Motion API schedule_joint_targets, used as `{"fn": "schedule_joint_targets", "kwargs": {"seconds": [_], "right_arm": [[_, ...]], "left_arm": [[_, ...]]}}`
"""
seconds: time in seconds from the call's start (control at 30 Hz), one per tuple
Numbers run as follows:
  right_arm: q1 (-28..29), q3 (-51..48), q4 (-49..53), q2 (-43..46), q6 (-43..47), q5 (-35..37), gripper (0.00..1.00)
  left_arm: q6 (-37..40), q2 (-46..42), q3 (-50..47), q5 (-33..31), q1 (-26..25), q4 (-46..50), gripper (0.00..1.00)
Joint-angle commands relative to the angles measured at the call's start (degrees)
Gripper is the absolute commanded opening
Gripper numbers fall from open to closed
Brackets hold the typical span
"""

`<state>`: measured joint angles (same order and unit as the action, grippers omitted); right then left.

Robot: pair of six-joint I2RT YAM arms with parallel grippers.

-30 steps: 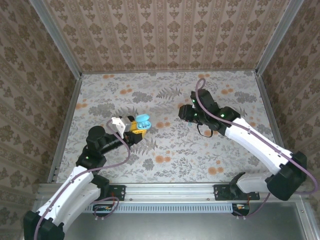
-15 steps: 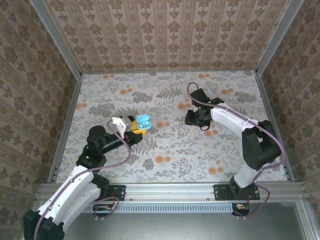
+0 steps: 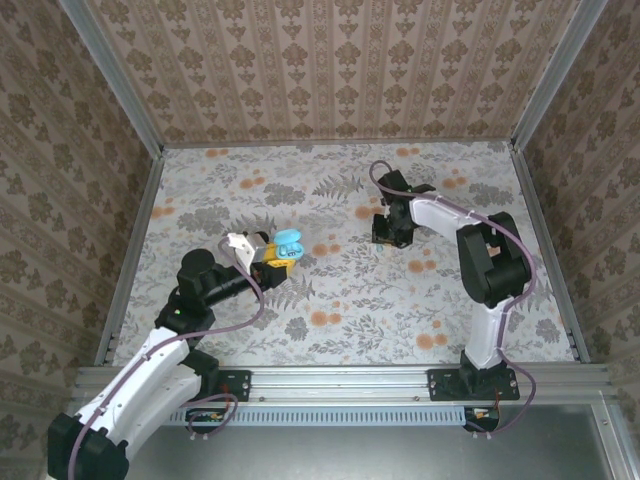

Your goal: Insert wireless bluetooth earbuds into charging case

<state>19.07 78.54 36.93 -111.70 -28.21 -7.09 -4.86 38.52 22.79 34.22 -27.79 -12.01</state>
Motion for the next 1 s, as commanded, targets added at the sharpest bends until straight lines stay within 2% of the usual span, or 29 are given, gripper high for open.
{"fn": "schedule_joint_targets", "kwargs": {"seconds": [0.0,0.17,0.3,0.6,0.77,0.97], "right_arm": [[-0.87,3.73,2.67,-2.69,1.91,2.49,0.23],[-1.28,5.75,4.00,-6.23,3.81,2.49,0.21],[-1.23,3.69,3.81,-6.18,4.02,1.00,0.20],[-0.80,-5.91,2.66,-0.04,1.58,-0.58,0.18],[1.73,-11.55,0.23,3.29,-1.76,-2.72,0.18],[5.47,-12.82,-0.74,5.71,-5.36,-5.04,0.18]], "left_arm": [[1.42,-0.70,1.56,0.01,-0.41,0.97,0.28],[1.37,-1.42,1.20,-0.34,-0.45,1.37,0.28],[1.24,-2.04,1.04,-0.30,-0.42,1.72,0.28],[0.84,-2.57,0.83,-0.29,-0.58,1.38,0.28],[0.65,-2.51,0.62,-0.35,-0.77,0.99,0.28],[0.53,-2.81,0.68,-0.46,-1.12,1.20,0.28]]}}
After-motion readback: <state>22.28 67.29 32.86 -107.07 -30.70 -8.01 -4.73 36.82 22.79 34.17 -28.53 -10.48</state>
